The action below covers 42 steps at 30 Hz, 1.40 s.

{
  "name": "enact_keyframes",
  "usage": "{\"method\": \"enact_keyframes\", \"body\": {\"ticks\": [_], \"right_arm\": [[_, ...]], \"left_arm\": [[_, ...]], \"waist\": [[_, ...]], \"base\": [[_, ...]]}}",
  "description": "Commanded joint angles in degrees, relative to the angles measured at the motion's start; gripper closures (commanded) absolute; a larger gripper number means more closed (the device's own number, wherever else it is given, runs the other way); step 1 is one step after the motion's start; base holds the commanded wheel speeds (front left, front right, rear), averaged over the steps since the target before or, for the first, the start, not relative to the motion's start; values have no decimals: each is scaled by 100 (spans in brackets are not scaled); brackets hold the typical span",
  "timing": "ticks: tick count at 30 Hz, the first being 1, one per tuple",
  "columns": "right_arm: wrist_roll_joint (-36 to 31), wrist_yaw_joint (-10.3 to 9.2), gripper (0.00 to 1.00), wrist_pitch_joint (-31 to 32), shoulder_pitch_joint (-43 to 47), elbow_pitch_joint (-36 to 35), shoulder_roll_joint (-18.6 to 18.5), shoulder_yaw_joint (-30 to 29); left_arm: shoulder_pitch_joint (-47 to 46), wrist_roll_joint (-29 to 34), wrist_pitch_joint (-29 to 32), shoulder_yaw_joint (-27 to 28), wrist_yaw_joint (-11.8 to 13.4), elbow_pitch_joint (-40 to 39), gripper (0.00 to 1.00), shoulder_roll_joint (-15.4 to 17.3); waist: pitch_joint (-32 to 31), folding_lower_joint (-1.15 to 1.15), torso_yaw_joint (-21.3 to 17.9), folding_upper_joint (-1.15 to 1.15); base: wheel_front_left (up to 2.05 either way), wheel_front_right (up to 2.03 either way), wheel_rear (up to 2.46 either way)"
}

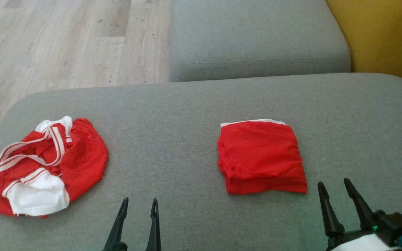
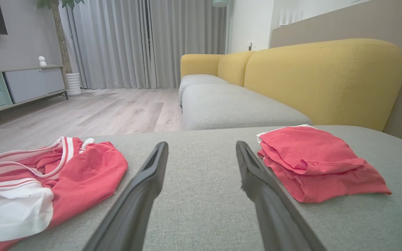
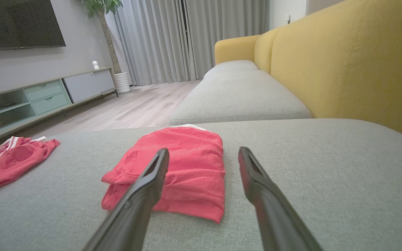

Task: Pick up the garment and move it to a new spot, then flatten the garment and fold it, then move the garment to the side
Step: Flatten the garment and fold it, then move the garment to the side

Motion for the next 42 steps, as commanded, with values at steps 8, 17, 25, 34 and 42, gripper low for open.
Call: {"method": "enact_keyframes", "body": {"ticks": [8,17,25,34,42], "right_arm": [[-99,-5,0,-62,-86,-146,99,-58],[-101,-5,0,-62,-65,-75,169,-19],[-82,-5,0,-62,-83,-23,150,-23],[-69,-5,0,-62,-64,15,127,-28],[-69,-5,0,-62,-103,43,107,-33]], "left_arm": [[-153,17,-30,331,-60,-172,0,-26],[-199,57,-30,383,-138,-103,0,-28],[-227,83,-30,441,-149,-82,0,-30],[-260,66,-30,386,-137,-48,0,-31],[-317,45,-30,367,-117,-37,0,-31]], "waist": [[-76,2,95,0],[-46,2,99,0],[-24,2,79,0],[-27,2,83,0],[31,2,91,0]], "base": [[0,0,0],[0,0,0],[0,0,0],[0,0,0],[0,0,0]]}}
